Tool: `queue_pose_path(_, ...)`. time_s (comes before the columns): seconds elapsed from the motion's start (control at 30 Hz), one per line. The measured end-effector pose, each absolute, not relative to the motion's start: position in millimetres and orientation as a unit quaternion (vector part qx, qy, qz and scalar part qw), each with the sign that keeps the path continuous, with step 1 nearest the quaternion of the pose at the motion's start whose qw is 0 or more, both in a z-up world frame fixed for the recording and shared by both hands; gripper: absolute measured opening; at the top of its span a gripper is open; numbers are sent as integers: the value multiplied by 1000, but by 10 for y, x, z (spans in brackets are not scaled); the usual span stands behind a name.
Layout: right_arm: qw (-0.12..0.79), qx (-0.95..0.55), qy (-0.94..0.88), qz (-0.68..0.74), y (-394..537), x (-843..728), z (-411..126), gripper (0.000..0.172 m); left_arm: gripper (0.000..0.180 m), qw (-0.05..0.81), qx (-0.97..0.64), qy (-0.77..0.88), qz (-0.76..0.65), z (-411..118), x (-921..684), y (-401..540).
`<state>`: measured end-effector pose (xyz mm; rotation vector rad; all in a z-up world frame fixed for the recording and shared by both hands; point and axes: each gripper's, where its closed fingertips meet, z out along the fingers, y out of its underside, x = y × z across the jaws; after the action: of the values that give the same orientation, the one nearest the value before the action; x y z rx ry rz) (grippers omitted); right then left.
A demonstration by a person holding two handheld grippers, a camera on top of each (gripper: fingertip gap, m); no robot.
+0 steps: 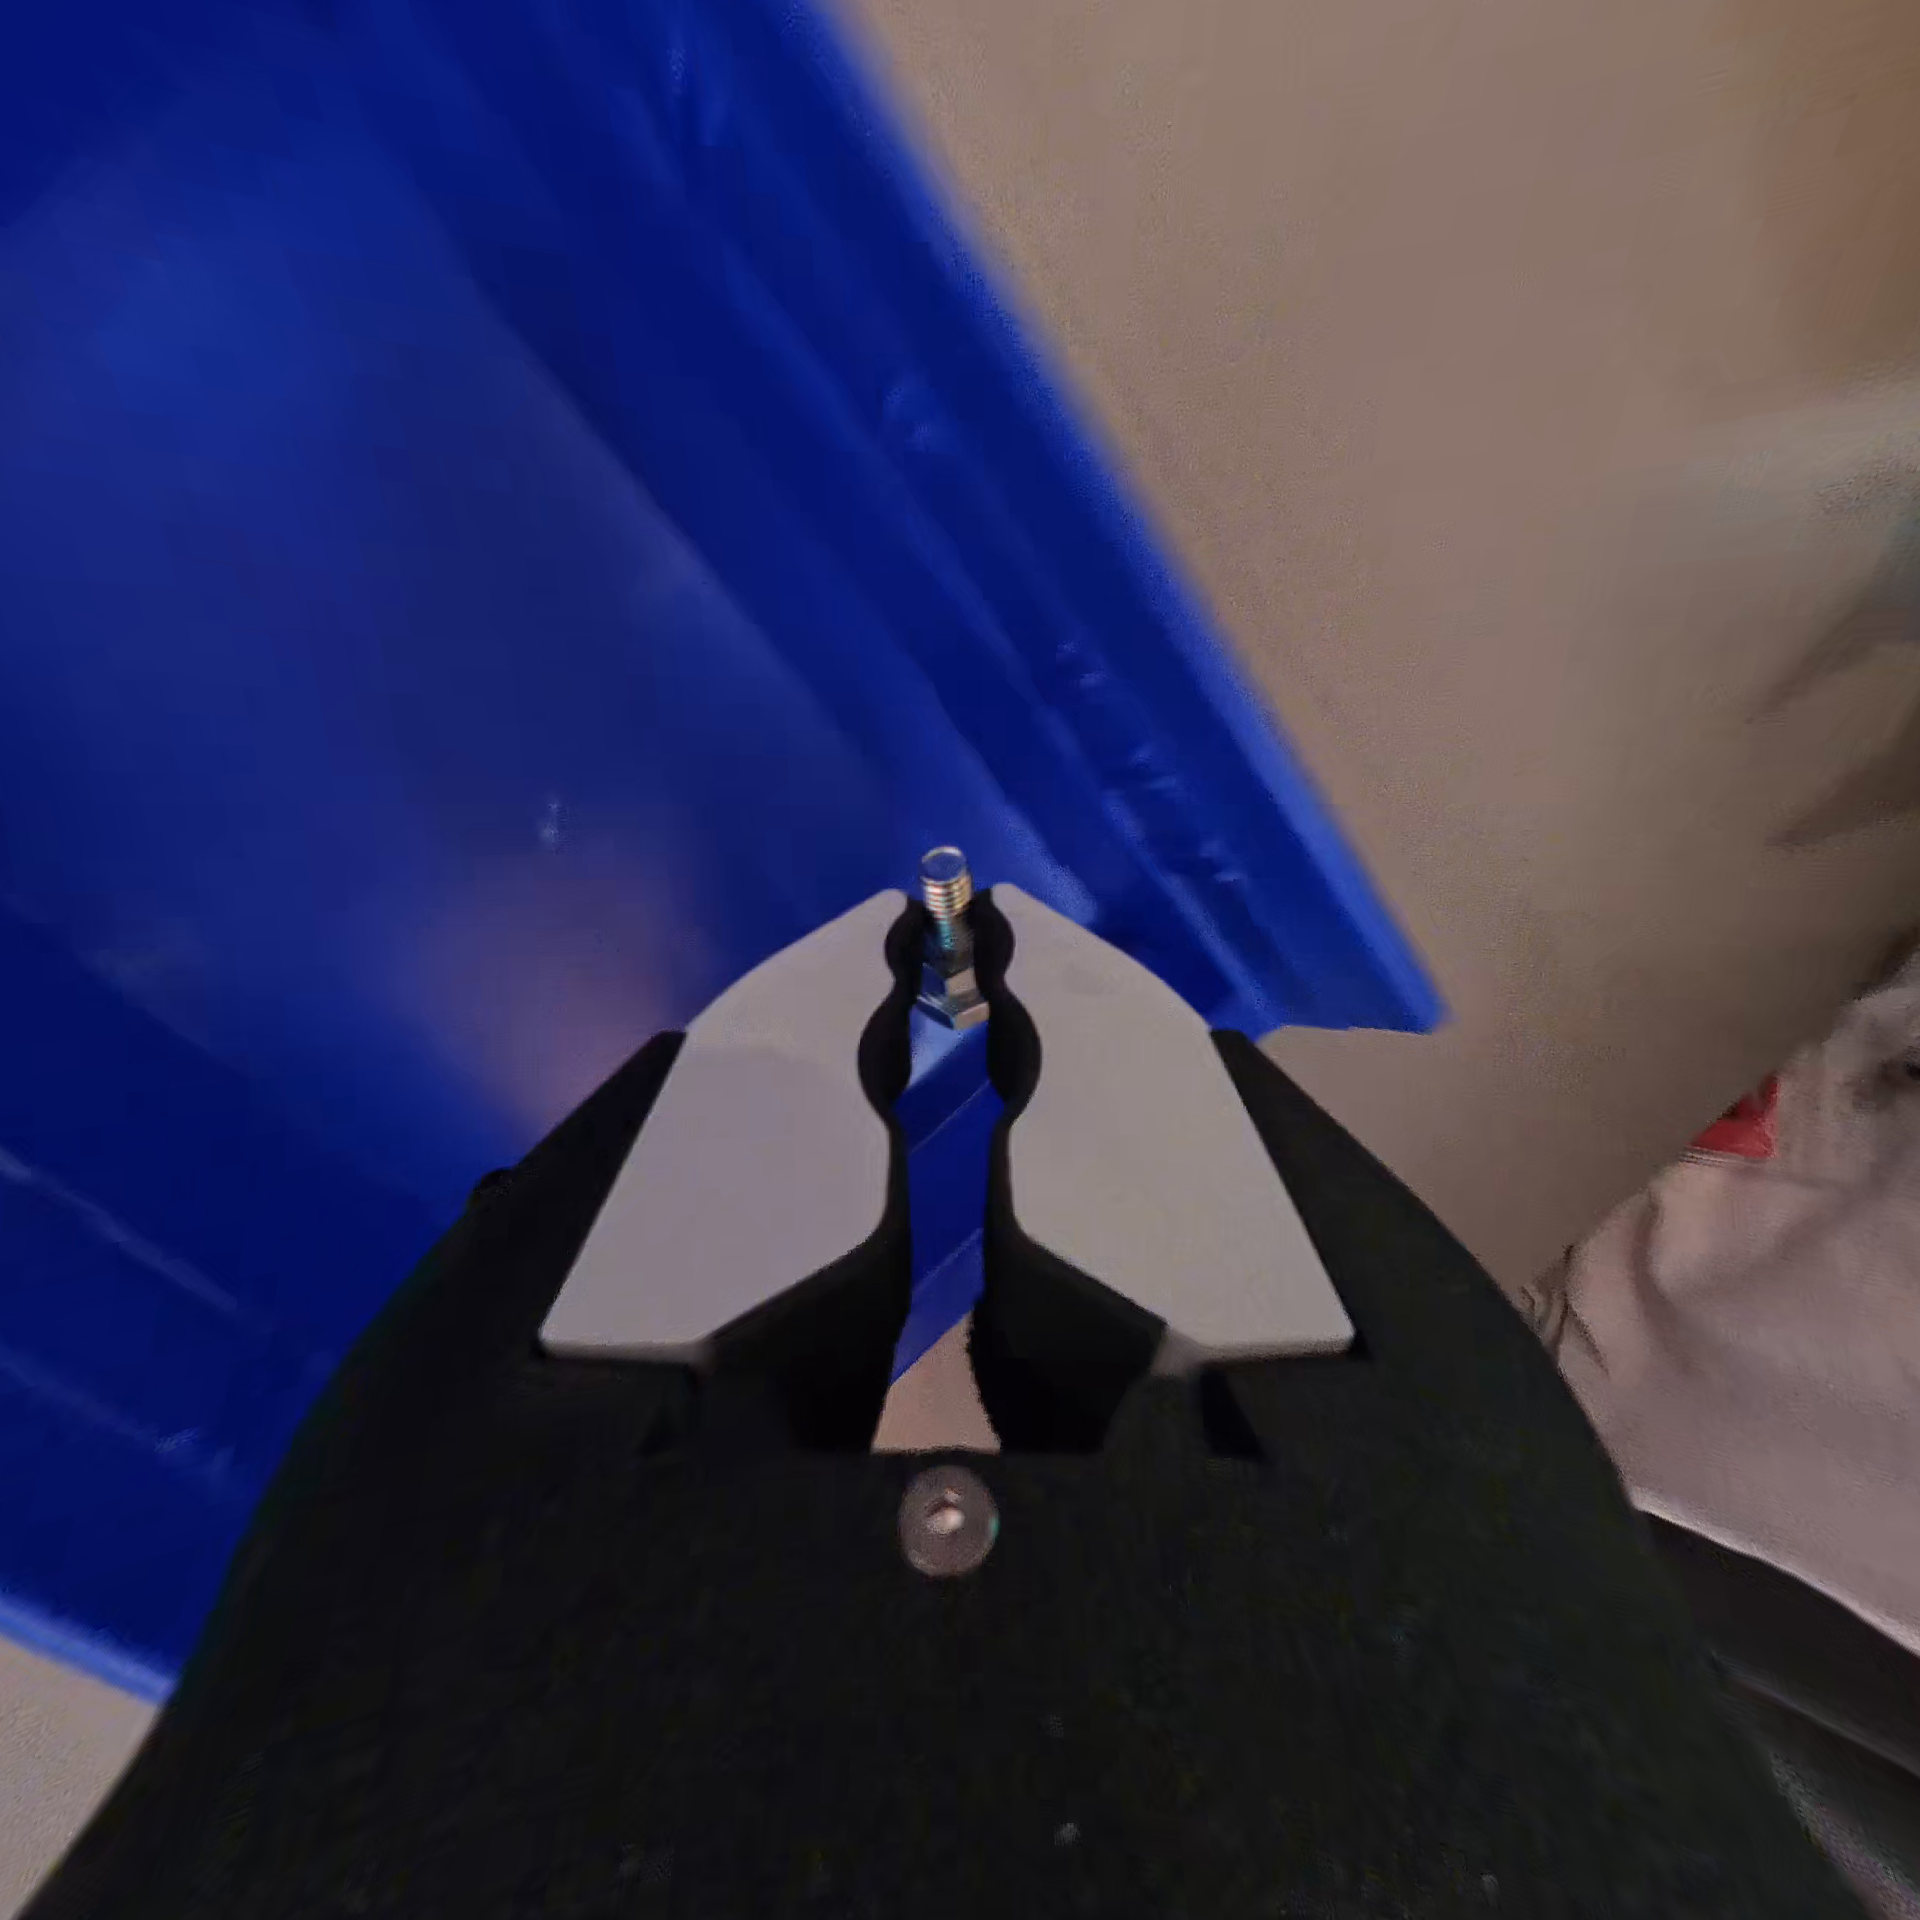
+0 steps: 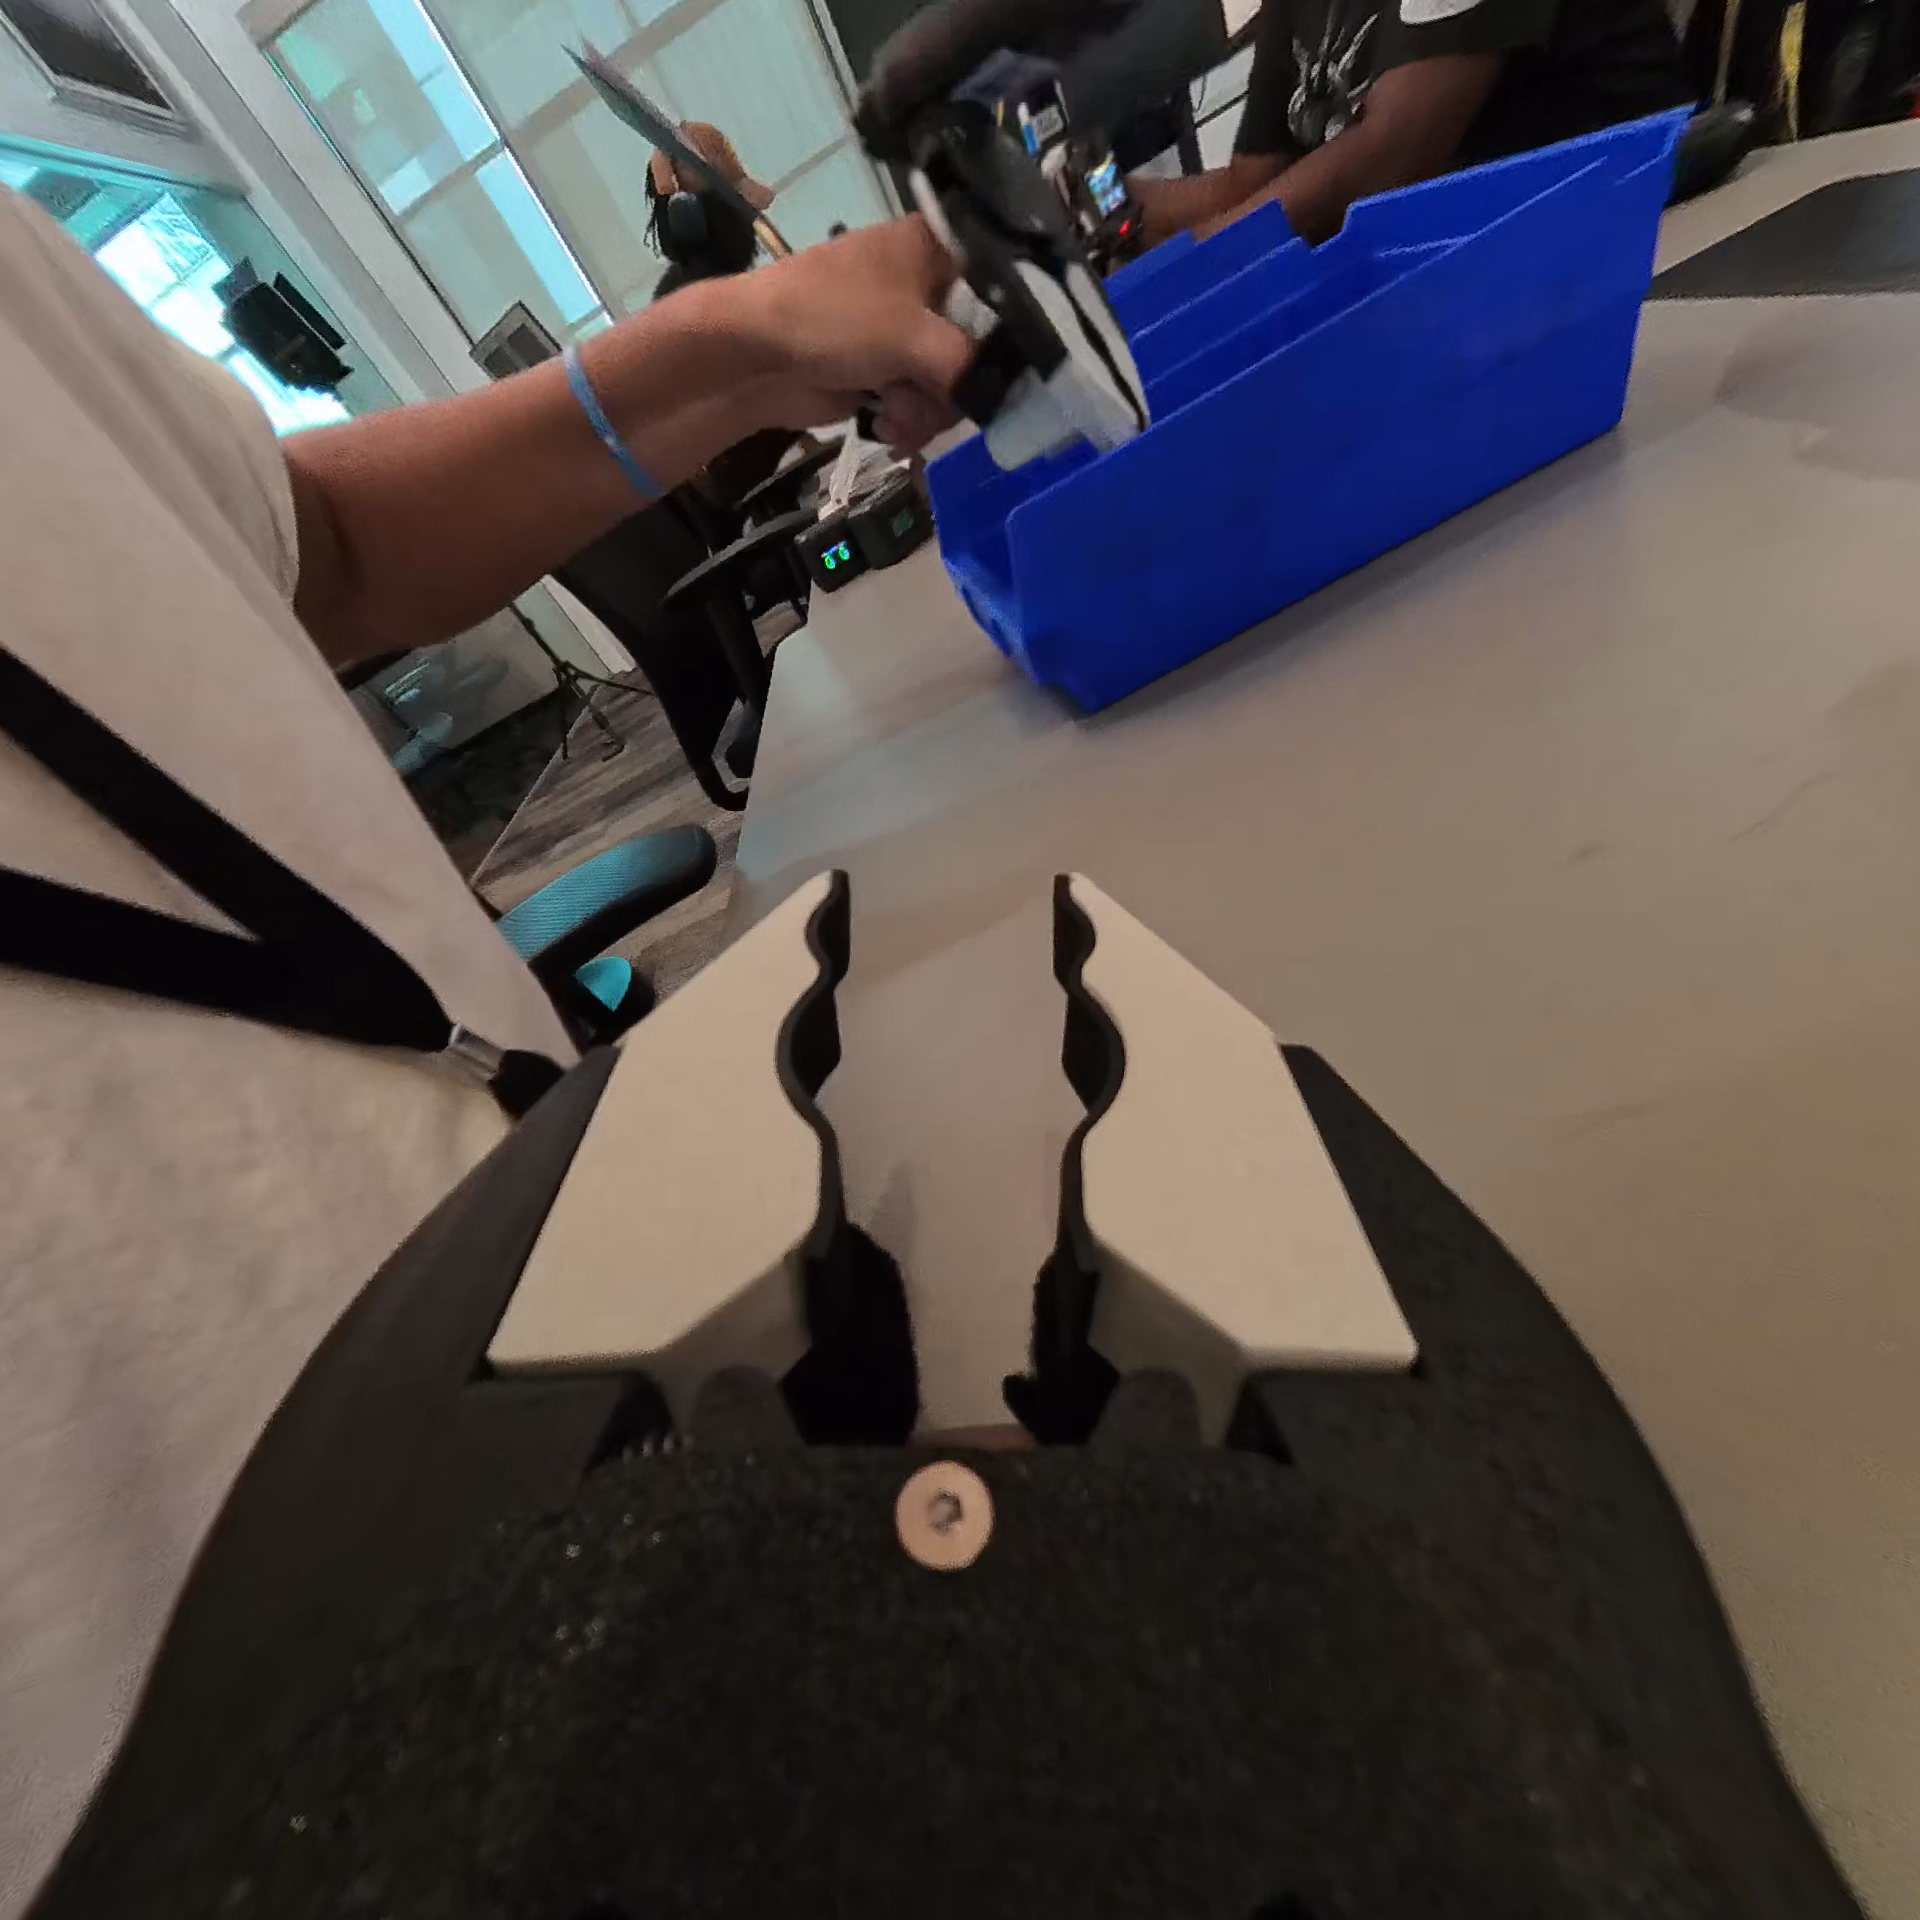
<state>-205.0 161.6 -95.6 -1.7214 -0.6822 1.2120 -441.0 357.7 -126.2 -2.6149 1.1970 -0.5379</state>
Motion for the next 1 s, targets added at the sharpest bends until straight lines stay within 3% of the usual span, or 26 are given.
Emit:
queue_pose_path(0.17, 449, -722, -318, 421, 1929, -2029, -874, 39, 9, 233, -774, 525, -265, -548, -3713, 3266)
queue_pose_path(0.23, 463, -718, -329, 402, 2059, -2099, -767, 39, 9, 247, -741, 528, -333, -373, -3346, 3069)
queue_pose_path(0.4, 496, -682, -307, 440, 2223, -2282, -467, 36, 8, 208, -649, 580, -445, -329, -2701, 2516)
queue_pose_path(0.5, 464, -672, -311, 486, 2140, -2335, -443, 27, 8, 180, -604, 627, -459, -382, -2500, 2263)
queue_pose_path(1.0, 455, -648, -307, 527, 1995, -2267, -463, 12, 8, 134, -557, 700, -425, -551, -2237, 1893)
